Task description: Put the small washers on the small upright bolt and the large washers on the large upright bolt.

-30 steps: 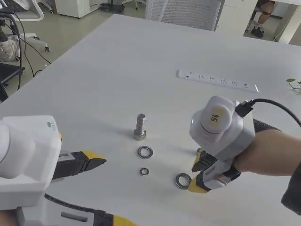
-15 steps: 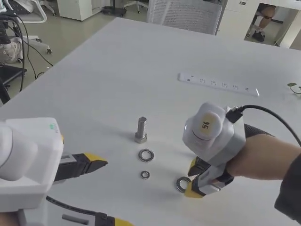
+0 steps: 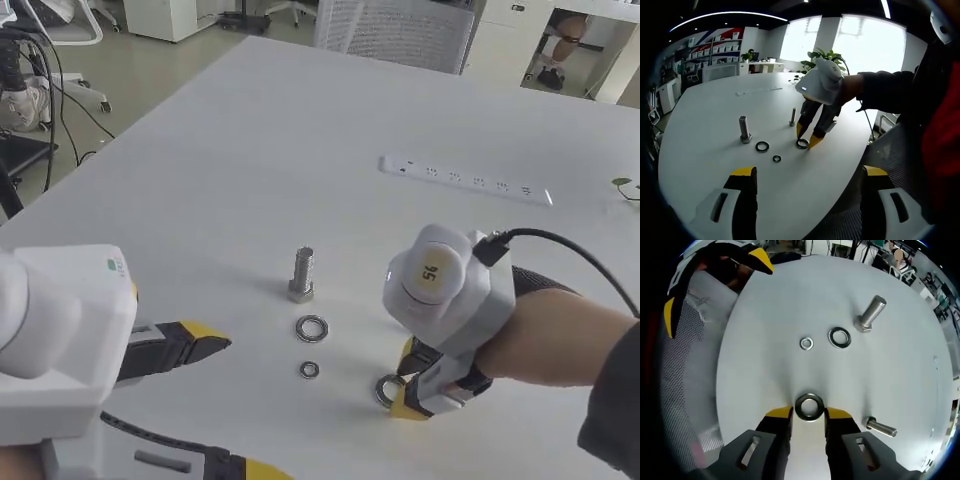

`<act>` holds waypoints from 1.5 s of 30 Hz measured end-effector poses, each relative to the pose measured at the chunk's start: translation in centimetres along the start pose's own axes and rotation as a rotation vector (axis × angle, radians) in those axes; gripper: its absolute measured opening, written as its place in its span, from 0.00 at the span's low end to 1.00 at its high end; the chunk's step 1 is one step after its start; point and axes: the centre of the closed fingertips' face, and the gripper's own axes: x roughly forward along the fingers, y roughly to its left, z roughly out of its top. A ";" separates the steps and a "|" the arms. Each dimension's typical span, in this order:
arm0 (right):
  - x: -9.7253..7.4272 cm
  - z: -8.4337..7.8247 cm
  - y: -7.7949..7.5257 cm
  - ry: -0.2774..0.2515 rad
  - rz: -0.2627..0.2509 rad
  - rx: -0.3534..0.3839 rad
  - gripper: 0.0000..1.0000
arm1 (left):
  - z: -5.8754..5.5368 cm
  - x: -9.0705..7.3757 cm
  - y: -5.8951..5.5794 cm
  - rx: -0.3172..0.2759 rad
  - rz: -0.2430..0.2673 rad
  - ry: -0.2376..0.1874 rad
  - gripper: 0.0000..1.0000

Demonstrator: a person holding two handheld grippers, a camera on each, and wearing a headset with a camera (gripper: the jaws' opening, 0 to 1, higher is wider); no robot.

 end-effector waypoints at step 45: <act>-4.0 1.3 0.0 -0.038 0.006 0.021 0.24 | 0.2 -0.2 -0.3 0.006 0.000 -0.019 0.85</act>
